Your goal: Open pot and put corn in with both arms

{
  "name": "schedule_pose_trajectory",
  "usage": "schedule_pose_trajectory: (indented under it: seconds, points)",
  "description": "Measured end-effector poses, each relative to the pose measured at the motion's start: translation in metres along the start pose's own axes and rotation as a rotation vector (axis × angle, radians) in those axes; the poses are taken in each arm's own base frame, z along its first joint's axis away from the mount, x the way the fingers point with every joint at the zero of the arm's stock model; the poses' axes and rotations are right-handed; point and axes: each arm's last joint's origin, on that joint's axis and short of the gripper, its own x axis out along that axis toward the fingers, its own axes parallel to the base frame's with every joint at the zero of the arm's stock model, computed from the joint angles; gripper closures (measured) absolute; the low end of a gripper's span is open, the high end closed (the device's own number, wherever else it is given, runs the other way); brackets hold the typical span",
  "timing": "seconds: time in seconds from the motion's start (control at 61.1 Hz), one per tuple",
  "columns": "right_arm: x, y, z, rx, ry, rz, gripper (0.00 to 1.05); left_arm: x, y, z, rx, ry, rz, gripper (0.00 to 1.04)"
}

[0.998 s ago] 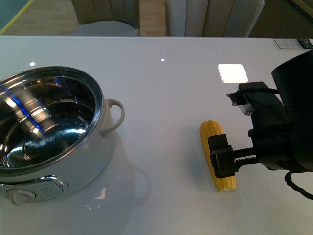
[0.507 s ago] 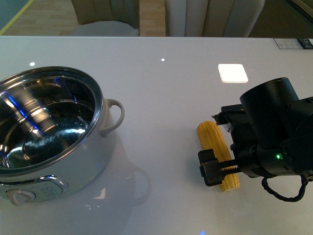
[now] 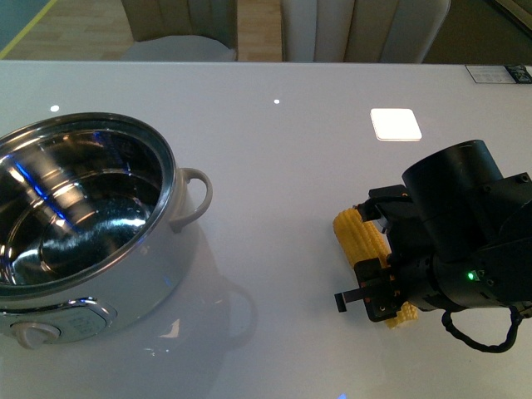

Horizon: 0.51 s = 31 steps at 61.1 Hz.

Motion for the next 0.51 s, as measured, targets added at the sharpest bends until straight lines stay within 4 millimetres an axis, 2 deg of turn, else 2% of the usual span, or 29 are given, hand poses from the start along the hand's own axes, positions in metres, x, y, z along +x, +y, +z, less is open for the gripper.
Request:
schedule_pose_trajectory:
  seconds: [0.115, 0.213, 0.393, 0.507]
  points:
    - [-0.017, -0.002, 0.012, 0.052, -0.049, 0.044, 0.82, 0.0, 0.0, 0.0, 0.0, 0.0, 0.0, 0.07]
    - [-0.032, 0.0, 0.022, 0.089, -0.081, 0.091, 0.82, 0.0, 0.0, 0.0, 0.0, 0.0, 0.0, 0.07]
    - [-0.059, 0.02, 0.054, 0.124, -0.158, 0.196, 0.84, 0.0, 0.0, 0.0, 0.0, 0.0, 0.0, 0.07]
    - [-0.075, 0.04, 0.085, 0.161, -0.221, 0.282, 0.84, 0.0, 0.0, 0.0, 0.0, 0.0, 0.0, 0.07]
